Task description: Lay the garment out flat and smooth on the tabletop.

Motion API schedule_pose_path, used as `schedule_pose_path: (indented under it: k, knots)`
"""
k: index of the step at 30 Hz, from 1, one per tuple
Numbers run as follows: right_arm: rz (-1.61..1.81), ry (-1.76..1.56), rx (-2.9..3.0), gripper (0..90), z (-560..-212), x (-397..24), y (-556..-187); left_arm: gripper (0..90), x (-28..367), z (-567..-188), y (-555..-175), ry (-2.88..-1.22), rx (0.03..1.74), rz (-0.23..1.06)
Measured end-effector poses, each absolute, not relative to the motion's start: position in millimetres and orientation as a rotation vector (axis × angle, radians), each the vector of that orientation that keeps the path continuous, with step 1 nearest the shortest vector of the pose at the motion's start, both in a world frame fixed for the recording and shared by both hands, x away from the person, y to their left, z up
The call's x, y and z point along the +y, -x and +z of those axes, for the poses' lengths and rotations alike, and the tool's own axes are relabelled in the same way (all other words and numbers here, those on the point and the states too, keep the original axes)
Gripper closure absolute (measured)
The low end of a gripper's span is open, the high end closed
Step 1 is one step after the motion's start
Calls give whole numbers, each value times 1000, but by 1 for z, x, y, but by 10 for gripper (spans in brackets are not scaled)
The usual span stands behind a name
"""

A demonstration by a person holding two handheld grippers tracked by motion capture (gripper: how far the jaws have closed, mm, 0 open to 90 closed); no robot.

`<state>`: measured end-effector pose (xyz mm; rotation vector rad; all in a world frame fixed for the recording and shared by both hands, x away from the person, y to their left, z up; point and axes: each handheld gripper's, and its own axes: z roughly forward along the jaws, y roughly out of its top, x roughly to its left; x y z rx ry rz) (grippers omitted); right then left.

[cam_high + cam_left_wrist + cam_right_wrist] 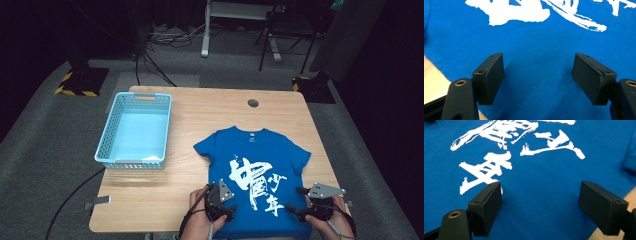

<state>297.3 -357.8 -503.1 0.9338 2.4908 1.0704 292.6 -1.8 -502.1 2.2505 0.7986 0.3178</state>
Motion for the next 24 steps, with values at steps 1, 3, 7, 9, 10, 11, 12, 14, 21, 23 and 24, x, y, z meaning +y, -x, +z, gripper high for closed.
schedule_pose_path:
  k: [1,3,7,9,10,11,12,14,21,23,24]
  knots:
    - [1079,-938,2477,188,-504,-358,-309,256,-1,-503,-299,-2239,803,325]
    - [1093,-935,2469,188,-505,-359,-318,253,-2,-505,-308,-2223,797,329]
    - [1091,-947,2461,188,-505,-359,-337,251,-1,-504,-329,-2214,821,338]
    - [1089,-948,2460,188,-505,-358,-341,251,-1,-504,-334,-2215,825,340]
    - [1088,-952,2459,188,-505,-358,-345,251,-1,-504,-340,-2214,827,346]
    - [1088,-950,2459,188,-505,-357,-350,251,-1,-504,-344,-2214,827,344]
    - [1090,-946,2460,188,-505,-358,-360,251,-1,-504,-348,-2214,828,342]
    - [1091,-947,2461,188,-505,-358,-367,251,0,-504,-357,-2212,832,345]
    - [1095,-921,2474,188,-504,-359,-396,252,0,-504,-378,-2205,848,356]
    - [1096,-916,2477,188,-504,-359,-405,252,0,-504,-381,-2203,853,354]
    - [1097,-915,2477,188,-504,-359,-408,252,0,-504,-385,-2202,854,361]
